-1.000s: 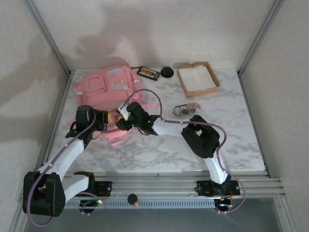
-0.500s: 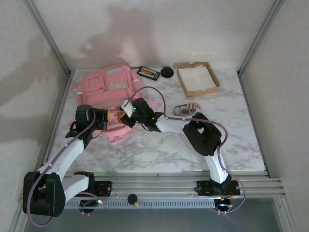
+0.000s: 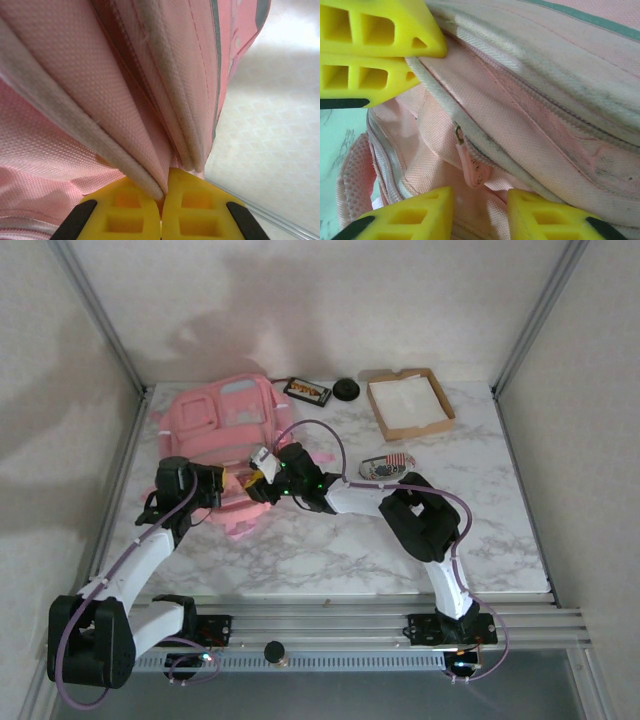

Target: Pack books, pencil case, and school supplies into a backpack

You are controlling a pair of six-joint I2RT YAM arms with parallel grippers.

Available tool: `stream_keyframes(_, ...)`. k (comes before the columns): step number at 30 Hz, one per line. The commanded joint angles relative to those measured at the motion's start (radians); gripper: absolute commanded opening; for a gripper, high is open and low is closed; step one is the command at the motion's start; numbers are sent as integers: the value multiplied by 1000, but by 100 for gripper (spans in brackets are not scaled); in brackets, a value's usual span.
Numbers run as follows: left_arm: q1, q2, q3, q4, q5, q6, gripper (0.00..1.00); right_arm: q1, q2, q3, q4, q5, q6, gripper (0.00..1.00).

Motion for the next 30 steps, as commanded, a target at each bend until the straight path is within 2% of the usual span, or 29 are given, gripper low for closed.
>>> stream_keyframes(1,-8,-13,26,35,42,-1,0,9,-4,61,147,-46,18,37)
stream_keyframes(8,-20,-18,21,39,39,-9,0,4,62,155,147,11,67,39)
stream_keyframes(12,-31,-8,20,45,44,-13,0,6,65,179,198,-11,101,40)
stream_keyframes(18,-34,-13,15,38,40,-9,0,2,65,196,240,104,176,32)
stream_keyframes(23,-38,-22,10,35,36,-13,0,-4,82,207,299,-22,254,30)
stream_keyframes(26,-44,-18,11,38,31,-16,0,16,98,224,298,-12,259,30)
stream_keyframes(30,-57,-14,12,44,28,-22,0,25,124,287,260,47,276,24)
